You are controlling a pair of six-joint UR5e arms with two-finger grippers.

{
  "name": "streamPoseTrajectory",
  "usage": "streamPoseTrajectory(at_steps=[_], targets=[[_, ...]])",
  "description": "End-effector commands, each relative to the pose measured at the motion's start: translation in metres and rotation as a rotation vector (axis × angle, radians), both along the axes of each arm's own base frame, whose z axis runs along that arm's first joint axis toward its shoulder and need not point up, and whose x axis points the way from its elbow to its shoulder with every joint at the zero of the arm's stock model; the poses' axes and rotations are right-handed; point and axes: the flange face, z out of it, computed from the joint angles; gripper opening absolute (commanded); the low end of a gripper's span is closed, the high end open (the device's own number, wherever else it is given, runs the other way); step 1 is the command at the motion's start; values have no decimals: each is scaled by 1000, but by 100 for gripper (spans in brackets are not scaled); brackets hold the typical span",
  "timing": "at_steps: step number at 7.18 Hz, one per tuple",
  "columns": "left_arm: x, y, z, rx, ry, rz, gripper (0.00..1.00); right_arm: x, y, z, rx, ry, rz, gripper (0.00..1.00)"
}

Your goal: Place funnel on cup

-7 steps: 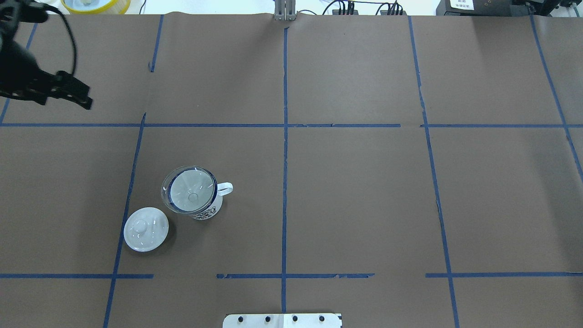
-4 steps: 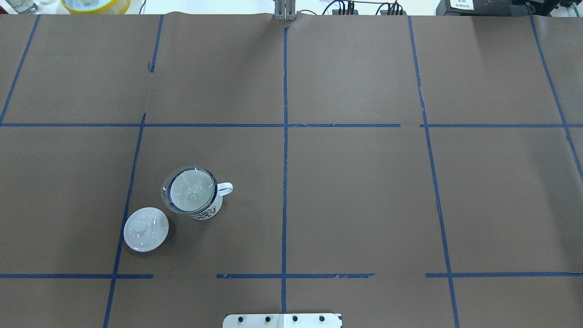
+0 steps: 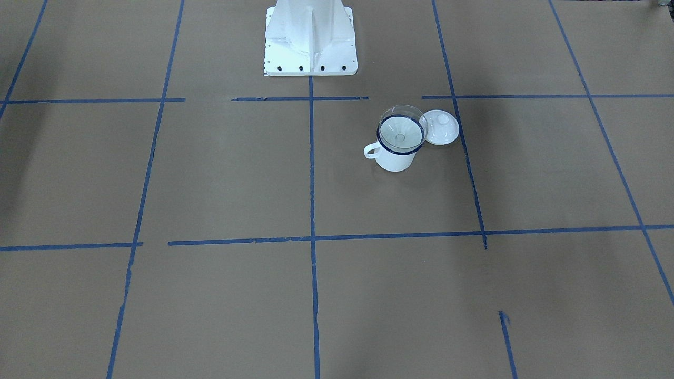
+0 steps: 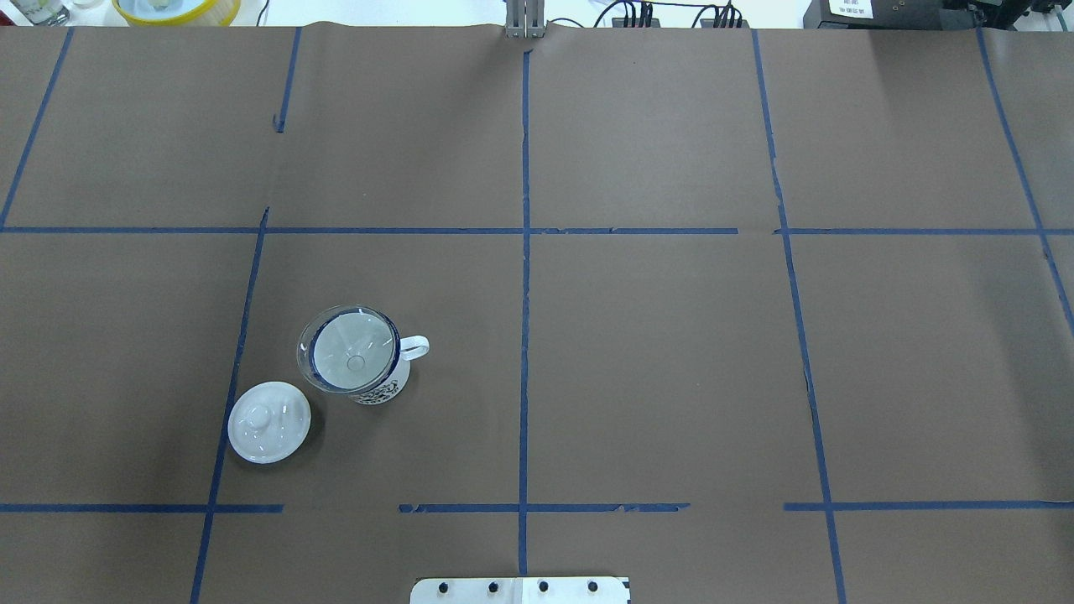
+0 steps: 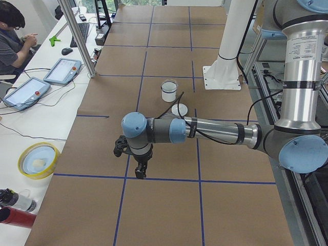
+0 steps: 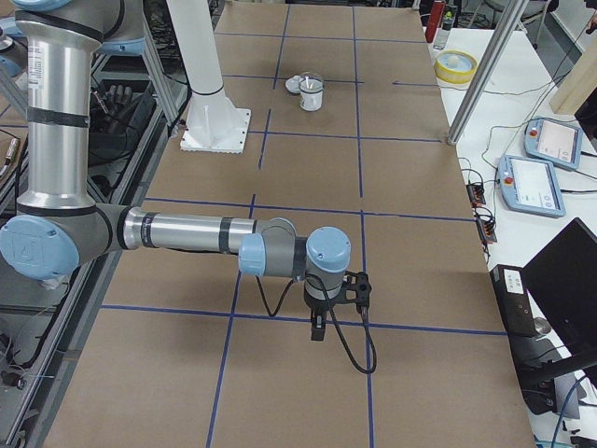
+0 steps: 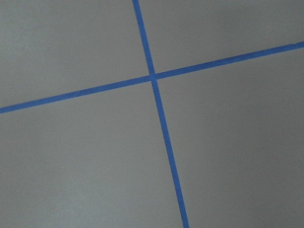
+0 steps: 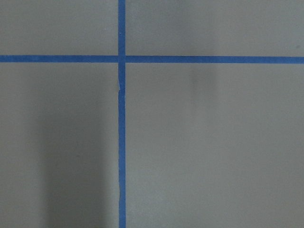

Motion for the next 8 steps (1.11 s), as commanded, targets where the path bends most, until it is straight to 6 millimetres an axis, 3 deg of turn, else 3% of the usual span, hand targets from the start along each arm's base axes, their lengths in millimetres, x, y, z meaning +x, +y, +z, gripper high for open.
streamPoseTrajectory(at_steps=[1, 4, 6, 8], targets=[[-16, 33, 22, -11, 53, -54, 100, 0, 0, 0, 0, 0, 0, 100], [-17, 28, 23, -11, 44, -54, 100, 0, 0, 0, -1, 0, 0, 100], [-17, 23, 9, 26, 45, -46, 100, 0, 0, 0, 0, 0, 0, 100], [-17, 24, 10, 23, 43, -50, 100, 0, 0, 0, -1, 0, 0, 100]])
